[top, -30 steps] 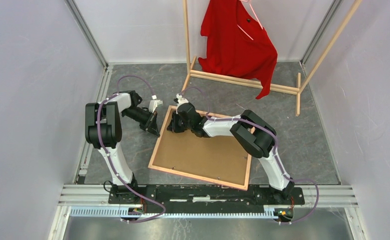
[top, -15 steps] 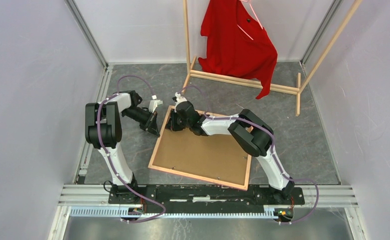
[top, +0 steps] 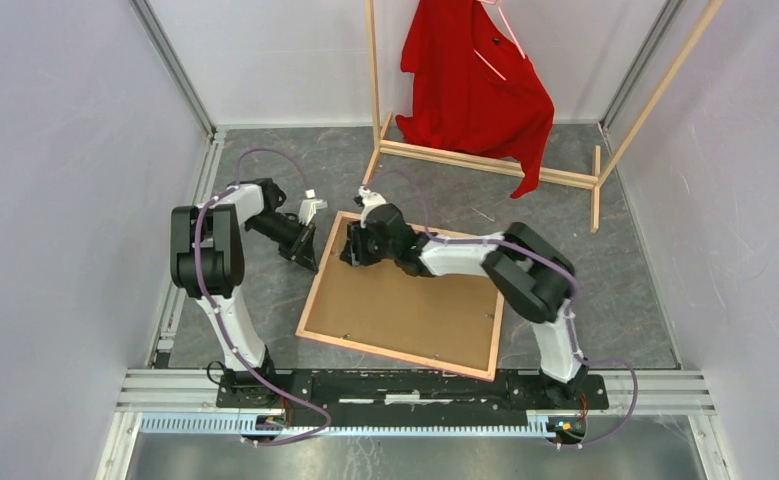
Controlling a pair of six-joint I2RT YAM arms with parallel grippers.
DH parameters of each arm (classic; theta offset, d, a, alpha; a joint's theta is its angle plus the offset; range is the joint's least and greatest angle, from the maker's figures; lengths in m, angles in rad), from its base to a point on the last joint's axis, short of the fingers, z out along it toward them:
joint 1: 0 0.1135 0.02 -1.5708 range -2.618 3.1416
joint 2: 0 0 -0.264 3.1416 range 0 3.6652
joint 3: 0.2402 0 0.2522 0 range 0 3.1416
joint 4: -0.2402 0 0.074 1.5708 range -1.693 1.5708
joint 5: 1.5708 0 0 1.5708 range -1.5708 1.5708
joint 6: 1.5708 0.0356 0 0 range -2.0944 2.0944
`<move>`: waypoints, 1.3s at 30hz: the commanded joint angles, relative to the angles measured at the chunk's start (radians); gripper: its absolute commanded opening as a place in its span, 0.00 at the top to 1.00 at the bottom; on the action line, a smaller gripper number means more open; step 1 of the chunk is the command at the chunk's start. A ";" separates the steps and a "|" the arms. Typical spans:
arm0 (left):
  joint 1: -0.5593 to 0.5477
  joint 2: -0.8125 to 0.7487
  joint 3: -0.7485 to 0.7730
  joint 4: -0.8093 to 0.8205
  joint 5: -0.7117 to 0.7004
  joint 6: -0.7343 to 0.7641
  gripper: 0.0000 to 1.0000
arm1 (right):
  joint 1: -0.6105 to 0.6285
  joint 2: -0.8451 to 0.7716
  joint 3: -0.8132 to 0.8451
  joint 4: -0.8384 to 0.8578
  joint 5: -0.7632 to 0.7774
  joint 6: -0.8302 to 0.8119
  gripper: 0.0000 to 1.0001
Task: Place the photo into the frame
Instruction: Install the photo frame at the center of the board, then turn over the photo frame at the center of the board.
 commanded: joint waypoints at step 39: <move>0.034 -0.688 0.038 0.158 -0.411 -0.106 0.00 | 0.547 -0.708 -0.605 -0.300 0.281 -0.500 0.36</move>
